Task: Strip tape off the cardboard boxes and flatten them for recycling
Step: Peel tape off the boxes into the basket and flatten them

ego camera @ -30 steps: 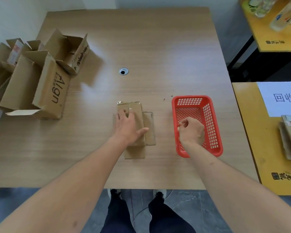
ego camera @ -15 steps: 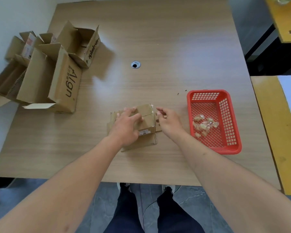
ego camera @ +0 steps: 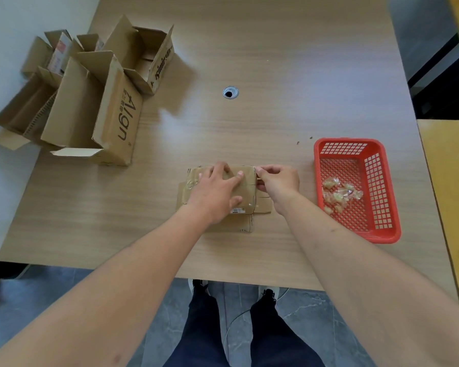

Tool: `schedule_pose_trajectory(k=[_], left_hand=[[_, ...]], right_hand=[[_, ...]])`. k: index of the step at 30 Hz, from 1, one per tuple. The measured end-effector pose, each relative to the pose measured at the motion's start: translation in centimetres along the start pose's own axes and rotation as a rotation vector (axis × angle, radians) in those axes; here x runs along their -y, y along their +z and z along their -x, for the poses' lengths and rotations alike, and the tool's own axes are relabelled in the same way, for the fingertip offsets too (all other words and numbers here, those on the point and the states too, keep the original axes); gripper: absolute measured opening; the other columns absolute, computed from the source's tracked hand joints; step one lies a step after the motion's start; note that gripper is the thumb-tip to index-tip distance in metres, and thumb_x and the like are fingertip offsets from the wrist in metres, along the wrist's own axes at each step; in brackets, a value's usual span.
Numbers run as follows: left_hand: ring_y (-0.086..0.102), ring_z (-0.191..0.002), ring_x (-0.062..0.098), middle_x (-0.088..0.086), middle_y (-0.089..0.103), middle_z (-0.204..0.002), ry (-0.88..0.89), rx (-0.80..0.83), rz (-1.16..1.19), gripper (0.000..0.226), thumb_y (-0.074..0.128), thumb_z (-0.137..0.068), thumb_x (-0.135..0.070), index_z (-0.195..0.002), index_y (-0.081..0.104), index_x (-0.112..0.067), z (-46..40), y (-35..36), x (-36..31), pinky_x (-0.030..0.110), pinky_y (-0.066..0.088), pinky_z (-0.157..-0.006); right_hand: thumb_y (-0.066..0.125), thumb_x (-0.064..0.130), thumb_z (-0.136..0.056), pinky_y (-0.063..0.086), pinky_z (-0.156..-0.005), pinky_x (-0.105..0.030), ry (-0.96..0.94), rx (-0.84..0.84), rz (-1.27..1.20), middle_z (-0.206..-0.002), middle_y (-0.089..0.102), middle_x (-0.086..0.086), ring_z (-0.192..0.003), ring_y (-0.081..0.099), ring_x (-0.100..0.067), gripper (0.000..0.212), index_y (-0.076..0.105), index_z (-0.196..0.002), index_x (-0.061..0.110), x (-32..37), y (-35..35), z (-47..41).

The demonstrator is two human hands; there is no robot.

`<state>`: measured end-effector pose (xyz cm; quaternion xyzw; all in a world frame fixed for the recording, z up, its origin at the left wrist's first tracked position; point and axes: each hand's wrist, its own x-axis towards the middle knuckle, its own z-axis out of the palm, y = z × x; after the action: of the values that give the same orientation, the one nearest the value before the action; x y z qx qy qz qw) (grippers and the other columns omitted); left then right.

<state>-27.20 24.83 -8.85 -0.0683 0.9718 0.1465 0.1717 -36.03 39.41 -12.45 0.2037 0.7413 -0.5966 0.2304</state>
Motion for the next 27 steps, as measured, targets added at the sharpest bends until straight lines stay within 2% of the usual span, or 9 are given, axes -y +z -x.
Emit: schedule_pose_trajectory(k=[4, 7, 10, 14, 18, 24, 27], left_hand=[[0.018, -0.146, 0.032, 0.003, 0.02, -0.161, -0.02, 0.028, 0.007, 0.062, 0.063, -0.095, -0.05, -0.152, 0.04, -0.04, -0.1, -0.3, -0.2, 0.058, 0.029, -0.118], [0.018, -0.146, 0.03, 0.0, 0.025, -0.16, -0.011, 0.038, -0.005, 0.061, 0.063, -0.095, -0.049, -0.152, 0.041, -0.04, -0.2, -0.4, -0.4, 0.056, 0.031, -0.118], [0.017, -0.146, 0.03, -0.002, 0.026, -0.16, -0.027, 0.033, 0.013, 0.062, 0.064, -0.095, -0.049, -0.152, 0.041, -0.041, -0.1, -0.3, -0.4, 0.054, 0.032, -0.117], [0.012, -0.148, 0.03, -0.001, 0.022, -0.163, -0.031, 0.027, 0.028, 0.065, 0.061, -0.095, -0.054, -0.154, 0.037, -0.04, 0.0, -0.2, -0.2, 0.051, 0.027, -0.12], [0.007, -0.15, 0.029, 0.001, 0.016, -0.165, -0.035, 0.018, -0.002, 0.069, 0.053, -0.096, -0.06, -0.157, 0.03, -0.039, 0.2, 0.2, -0.4, 0.053, 0.023, -0.12], [0.007, -0.149, 0.032, 0.004, 0.016, -0.165, -0.065, -0.002, 0.015, 0.069, 0.051, -0.097, -0.06, -0.158, 0.028, -0.037, 0.0, 1.1, -0.9, 0.056, 0.02, -0.122], [0.008, -0.149, 0.032, 0.004, 0.016, -0.165, -0.069, 0.005, 0.028, 0.07, 0.054, -0.096, -0.06, -0.158, 0.029, -0.037, -0.1, 0.7, -1.1, 0.056, 0.019, -0.123]], right_hand=[[0.085, 0.016, -0.083, 0.065, -0.071, -0.037, 0.062, -0.004, -0.052, -0.083, 0.078, -0.007, -0.072, 0.077, -0.023, 0.014, 0.075, -0.074, 0.013, 0.1, 0.0, 0.1], [0.089, 0.015, -0.079, 0.065, -0.068, -0.039, 0.148, -0.047, -0.097, -0.083, 0.077, -0.013, -0.067, 0.077, -0.025, 0.02, 0.071, -0.073, 0.01, 0.5, 0.2, -0.2], [0.089, 0.023, -0.08, 0.065, -0.063, -0.037, 0.163, -0.055, -0.036, -0.079, 0.077, -0.012, -0.065, 0.076, -0.023, 0.024, 0.07, -0.076, 0.009, 0.7, 0.3, -0.2], [0.075, 0.031, -0.092, 0.064, -0.064, -0.034, 0.036, 0.011, 0.035, -0.086, 0.077, -0.01, -0.07, 0.077, -0.022, 0.025, 0.073, -0.077, 0.012, -0.8, -0.6, 0.5], [0.062, 0.042, -0.094, 0.064, -0.077, -0.048, -0.002, 0.126, 0.104, -0.083, 0.078, -0.004, -0.08, 0.077, -0.026, 0.031, 0.078, -0.079, 0.02, -4.1, -2.0, 1.8], [0.072, 0.011, -0.095, 0.062, -0.087, -0.039, -0.14, 0.157, -0.016, -0.091, 0.078, -0.005, -0.09, 0.077, -0.025, 0.011, 0.079, -0.091, 0.02, -6.1, -3.3, 4.1], [0.072, 0.006, -0.094, 0.062, -0.088, -0.037, -0.072, 0.183, -0.111, -0.097, 0.077, -0.012, -0.096, 0.075, -0.027, 0.009, 0.077, -0.094, 0.013, -6.0, -3.7, 4.2]])
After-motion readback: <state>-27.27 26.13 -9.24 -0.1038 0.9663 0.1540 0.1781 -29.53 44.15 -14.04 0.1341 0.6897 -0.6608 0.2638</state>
